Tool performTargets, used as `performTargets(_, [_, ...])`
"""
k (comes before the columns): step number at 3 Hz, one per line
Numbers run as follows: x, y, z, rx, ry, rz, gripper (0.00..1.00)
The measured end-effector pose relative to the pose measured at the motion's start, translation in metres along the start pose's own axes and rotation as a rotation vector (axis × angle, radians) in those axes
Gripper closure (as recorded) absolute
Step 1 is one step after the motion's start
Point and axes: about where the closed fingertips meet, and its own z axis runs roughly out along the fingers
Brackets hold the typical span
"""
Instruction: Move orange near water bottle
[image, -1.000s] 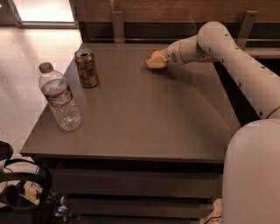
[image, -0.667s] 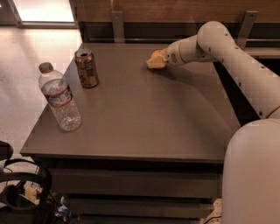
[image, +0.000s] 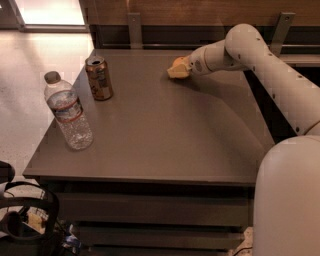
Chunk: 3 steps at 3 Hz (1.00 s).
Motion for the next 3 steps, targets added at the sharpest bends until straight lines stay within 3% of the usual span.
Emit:
performTargets(2, [-0.001,0.001,-0.002,0.003,-0.001,-0.002,1.0])
performTargets(3, [-0.022,0.039,-0.037,0.046,-0.005,-0.06,1.0])
